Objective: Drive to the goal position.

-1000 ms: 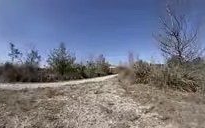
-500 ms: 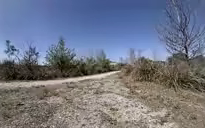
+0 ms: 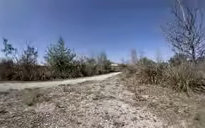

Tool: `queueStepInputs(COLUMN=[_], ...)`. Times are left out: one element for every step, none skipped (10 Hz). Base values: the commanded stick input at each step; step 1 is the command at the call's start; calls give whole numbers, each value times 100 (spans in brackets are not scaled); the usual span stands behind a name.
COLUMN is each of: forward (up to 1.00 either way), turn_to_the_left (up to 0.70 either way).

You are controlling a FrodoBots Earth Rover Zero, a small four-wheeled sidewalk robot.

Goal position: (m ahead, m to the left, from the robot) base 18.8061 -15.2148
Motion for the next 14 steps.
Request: queueStepInputs(forward=[70, 70, 70, 70, 70, 70, 70, 70, 70, 70, 70, 70, 70, 70], turn_to_the_left=[0, 0, 0, 0, 0, 0, 0, 0, 0, 0, 0, 0, 0, 0])
